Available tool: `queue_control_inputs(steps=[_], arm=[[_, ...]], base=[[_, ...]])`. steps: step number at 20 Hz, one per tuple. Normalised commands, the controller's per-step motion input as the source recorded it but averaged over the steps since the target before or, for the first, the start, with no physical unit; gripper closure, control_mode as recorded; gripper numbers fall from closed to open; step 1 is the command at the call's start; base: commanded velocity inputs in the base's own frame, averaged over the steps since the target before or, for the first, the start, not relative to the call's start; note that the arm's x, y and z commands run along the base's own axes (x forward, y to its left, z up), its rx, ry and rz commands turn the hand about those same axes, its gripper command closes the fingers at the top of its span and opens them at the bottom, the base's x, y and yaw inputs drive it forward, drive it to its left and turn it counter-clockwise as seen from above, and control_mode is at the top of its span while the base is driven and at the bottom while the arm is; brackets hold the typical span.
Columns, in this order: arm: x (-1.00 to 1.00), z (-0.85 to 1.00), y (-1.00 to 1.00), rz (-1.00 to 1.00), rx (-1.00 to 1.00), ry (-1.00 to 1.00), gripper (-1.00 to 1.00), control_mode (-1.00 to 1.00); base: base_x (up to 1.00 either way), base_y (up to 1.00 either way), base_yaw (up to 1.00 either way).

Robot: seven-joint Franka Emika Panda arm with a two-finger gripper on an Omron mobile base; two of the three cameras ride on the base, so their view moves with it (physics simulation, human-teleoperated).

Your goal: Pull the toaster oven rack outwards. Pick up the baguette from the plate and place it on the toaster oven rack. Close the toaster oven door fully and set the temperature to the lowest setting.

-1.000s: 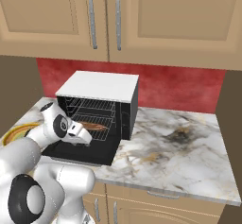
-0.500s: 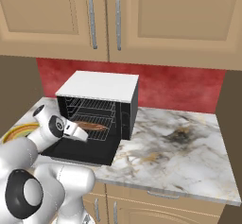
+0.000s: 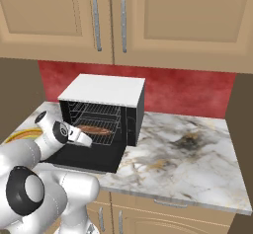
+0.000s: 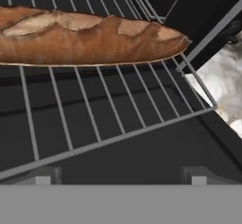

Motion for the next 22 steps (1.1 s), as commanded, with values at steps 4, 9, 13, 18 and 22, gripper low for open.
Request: queue_control_inputs(steps=[4, 9, 13, 18, 22], arm=[[0.15, -0.18, 0.0, 0.08, 0.0, 0.0, -1.0, -1.0], [0.14, -0.18, 0.0, 0.06, 0.0, -0.01, -1.0, -1.0], [0.15, -0.19, 0.0, 0.01, 0.0, -0.03, -1.0, -1.0], [0.17, -0.13, -0.01, 0.0, 0.0, -0.05, -1.0, -1.0], [0.21, -0.05, -0.02, 0.0, 0.0, -0.06, -1.0, -1.0]], base=[[0.0, 0.0, 0.0], [0.0, 0.0, 0.0], [0.0, 0.0, 0.0], [0.0, 0.0, 0.0], [0.0, 0.0, 0.0]])
